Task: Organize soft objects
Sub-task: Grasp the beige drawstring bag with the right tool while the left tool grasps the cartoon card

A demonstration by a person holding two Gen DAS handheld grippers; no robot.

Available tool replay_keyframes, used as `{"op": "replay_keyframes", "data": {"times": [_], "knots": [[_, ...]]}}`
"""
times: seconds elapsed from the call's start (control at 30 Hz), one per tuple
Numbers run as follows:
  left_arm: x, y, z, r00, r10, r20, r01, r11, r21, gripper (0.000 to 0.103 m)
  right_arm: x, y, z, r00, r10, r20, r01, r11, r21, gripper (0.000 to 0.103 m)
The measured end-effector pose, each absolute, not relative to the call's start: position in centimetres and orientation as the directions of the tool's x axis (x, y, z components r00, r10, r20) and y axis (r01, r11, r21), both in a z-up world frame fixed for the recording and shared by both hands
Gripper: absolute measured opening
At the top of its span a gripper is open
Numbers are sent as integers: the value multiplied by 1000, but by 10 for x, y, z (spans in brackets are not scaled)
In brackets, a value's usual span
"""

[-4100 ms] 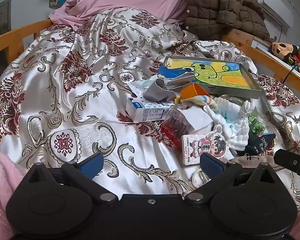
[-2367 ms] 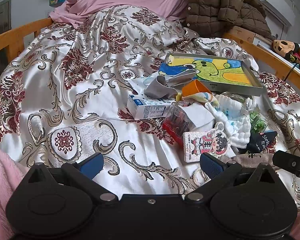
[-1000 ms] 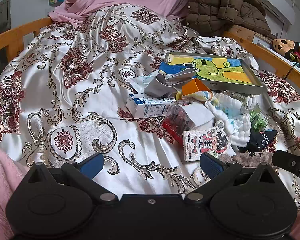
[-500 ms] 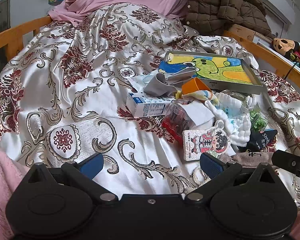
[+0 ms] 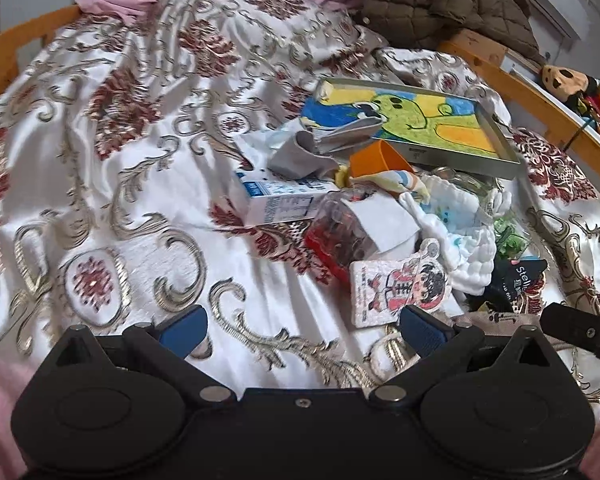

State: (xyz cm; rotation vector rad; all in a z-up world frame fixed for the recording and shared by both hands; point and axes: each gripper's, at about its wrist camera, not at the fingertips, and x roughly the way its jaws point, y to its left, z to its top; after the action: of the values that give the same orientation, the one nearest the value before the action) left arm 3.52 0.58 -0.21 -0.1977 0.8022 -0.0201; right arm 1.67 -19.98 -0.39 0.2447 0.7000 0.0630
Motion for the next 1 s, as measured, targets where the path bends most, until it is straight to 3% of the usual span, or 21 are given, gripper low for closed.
{"op": "replay_keyframes", "data": {"times": [0.33, 0.7, 0.77, 0.93, 1.0], "knots": [[84, -10, -14, 576, -253, -777, 147, 968, -205, 102, 75, -214, -8, 569, 251, -783, -87, 965, 246, 102], [134, -8, -39, 427, -372, -824, 172, 928, -330, 97, 111, -230, -31, 413, 309, -857, -70, 949, 308, 102], [138, -9, -44, 403, -397, -825, 178, 918, -355, 93, 113, -226, -34, 399, 310, -863, -85, 950, 302, 98], [141, -13, -48, 400, -421, -814, 202, 907, -370, 85, 120, -216, -43, 373, 287, -882, -97, 958, 271, 75], [142, -13, -49, 407, -431, -806, 203, 903, -380, 81, 120, -211, -45, 362, 285, -888, -114, 958, 261, 74]]}}
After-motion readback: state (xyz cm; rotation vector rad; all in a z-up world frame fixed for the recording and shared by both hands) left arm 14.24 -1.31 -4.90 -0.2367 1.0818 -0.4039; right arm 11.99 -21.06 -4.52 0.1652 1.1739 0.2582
